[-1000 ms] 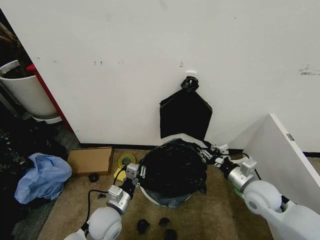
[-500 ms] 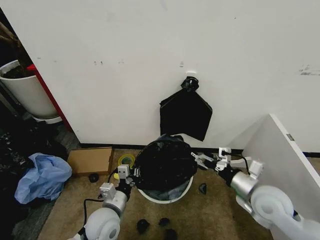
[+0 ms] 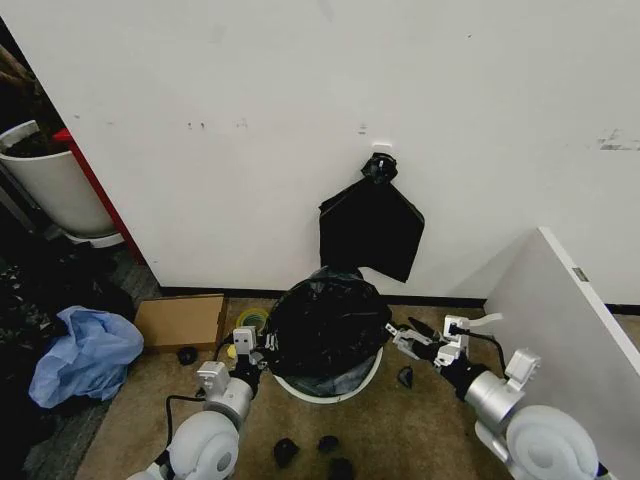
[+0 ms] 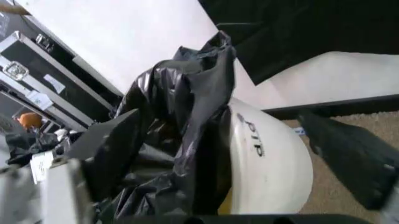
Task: Place the garbage bag over the trash bin.
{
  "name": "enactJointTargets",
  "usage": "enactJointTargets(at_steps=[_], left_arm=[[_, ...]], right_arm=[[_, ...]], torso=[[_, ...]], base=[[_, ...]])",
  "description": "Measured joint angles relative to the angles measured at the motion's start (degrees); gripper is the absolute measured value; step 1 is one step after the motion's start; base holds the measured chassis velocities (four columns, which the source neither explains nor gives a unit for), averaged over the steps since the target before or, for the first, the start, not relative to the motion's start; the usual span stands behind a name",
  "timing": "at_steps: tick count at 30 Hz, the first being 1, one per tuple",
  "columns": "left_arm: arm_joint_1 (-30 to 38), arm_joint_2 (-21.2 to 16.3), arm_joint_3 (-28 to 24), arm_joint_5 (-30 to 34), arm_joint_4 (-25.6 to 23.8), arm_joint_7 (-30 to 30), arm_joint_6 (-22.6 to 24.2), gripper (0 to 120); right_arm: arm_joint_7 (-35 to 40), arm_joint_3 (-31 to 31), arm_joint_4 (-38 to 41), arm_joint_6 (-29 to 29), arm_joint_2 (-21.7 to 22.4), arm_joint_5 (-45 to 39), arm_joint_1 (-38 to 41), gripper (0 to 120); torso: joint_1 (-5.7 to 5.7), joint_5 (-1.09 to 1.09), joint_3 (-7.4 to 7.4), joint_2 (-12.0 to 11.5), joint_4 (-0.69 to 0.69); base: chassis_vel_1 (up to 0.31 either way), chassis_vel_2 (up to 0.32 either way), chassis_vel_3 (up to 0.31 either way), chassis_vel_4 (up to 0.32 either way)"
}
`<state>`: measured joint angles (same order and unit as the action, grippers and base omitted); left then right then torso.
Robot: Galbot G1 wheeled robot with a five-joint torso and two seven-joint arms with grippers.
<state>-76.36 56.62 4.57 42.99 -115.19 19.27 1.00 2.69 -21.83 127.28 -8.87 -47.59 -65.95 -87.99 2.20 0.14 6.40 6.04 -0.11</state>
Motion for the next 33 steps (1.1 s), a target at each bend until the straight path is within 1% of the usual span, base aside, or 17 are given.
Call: enactJointTargets(at_steps=[1,5,6,7,12,13,14,16,19,21,23,24,25,30,33], left_arm=[[-0.1,0.0,0.0,0.0,-0.2,0.0,0.0,1],[-0.8,0.1,0.0,-0.5,-0.7,0.0,-0.2,1],[-0.8,0.1,0.0,-0.5,-0.7,0.0,-0.2,1],[-0.9,0.1,0.0,-0.6,-0.7,0.0,-0.2,1],[-1.5,0.1,0.0,-0.6,-1.4,0.0,-0.3,1],[-1.5,0.1,0.1,-0.5,-1.5,0.0,-0.3,1],[-1.5,0.1,0.1,-0.5,-1.5,0.0,-0.3,1],[-1.6,0.1,0.1,-0.5,-1.8,0.0,-0.2,1],[-1.6,0.2,0.1,-0.4,-1.8,0.1,-0.2,1],[-1.5,0.2,0.1,-0.4,-1.8,0.2,-0.2,1],[-1.5,0.6,0.1,-0.3,-1.7,0.2,-0.2,1],[-1.6,0.7,0.1,-0.3,-1.7,0.3,-0.2,1],[-1.6,0.8,0.1,-0.2,-1.7,0.3,-0.2,1],[-1.6,0.9,0.1,0.0,-1.6,0.3,-0.4,1],[-1.6,0.9,0.1,0.9,-1.5,0.3,-0.7,1]], right_arm=[[0.3,0.3,0.2,0.1,-0.2,0.3,0.0,86],[0.5,1.0,0.6,0.4,-0.5,1.0,0.1,68],[0.5,1.0,0.6,0.4,-0.5,1.0,0.1,68],[0.5,1.2,0.6,0.4,-0.6,1.1,0.2,65],[1.2,2.3,0.6,1.1,-1.3,2.0,0.6,43],[1.4,2.4,0.5,1.2,-1.4,2.1,0.7,40],[1.4,2.4,0.5,1.2,-1.4,2.1,0.7,40],[2.1,2.6,0.3,1.7,-1.6,2.4,0.9,30],[2.3,2.4,0.1,2.3,-1.8,2.4,0.7,18],[2.3,2.4,0.1,2.3,-1.8,2.4,0.7,16],[2.4,2.1,0.0,2.6,-1.9,2.4,0.4,4],[2.5,2.1,0.0,2.6,-2.0,2.4,0.3,2],[2.6,2.1,-0.1,2.6,-2.1,2.4,0.3,0],[4.1,2.0,-0.4,2.8,-2.6,2.3,0.2,0],[5.2,0.9,-0.9,3.3,-3.0,1.4,-0.1,0]], torso=[[0.00,0.00,0.00,0.0,0.00],[0.00,0.00,0.00,0.0,0.00],[0.00,0.00,0.00,0.0,0.00],[0.00,0.00,0.00,0.0,0.00],[0.00,0.00,0.00,0.0,0.00],[0.00,0.00,0.00,0.0,0.01],[0.00,0.00,0.00,0.0,0.01],[0.00,0.00,0.00,0.0,0.00],[0.00,0.00,0.00,0.0,0.00],[0.00,0.01,0.00,0.0,0.00],[0.00,0.01,0.00,0.0,0.00],[0.00,0.01,0.00,0.0,0.00],[0.00,0.01,0.00,0.0,0.00],[0.00,0.01,0.00,0.0,0.00],[0.00,0.01,0.00,0.0,0.00]], base=[[0.000,0.000,0.000,0.000],[0.000,0.000,0.000,0.000],[0.000,0.000,0.000,0.000],[0.000,0.000,0.000,0.000],[0.000,0.000,0.000,0.000],[0.000,0.000,0.000,0.000],[0.000,0.000,0.000,0.000],[0.000,0.000,0.000,0.000],[0.000,0.000,0.000,0.000],[0.000,0.000,0.000,0.000],[0.000,0.000,0.000,0.000],[0.000,0.000,0.000,0.000],[0.000,0.000,0.000,0.000],[0.000,0.000,0.000,0.000],[0.000,0.000,0.000,0.000]])
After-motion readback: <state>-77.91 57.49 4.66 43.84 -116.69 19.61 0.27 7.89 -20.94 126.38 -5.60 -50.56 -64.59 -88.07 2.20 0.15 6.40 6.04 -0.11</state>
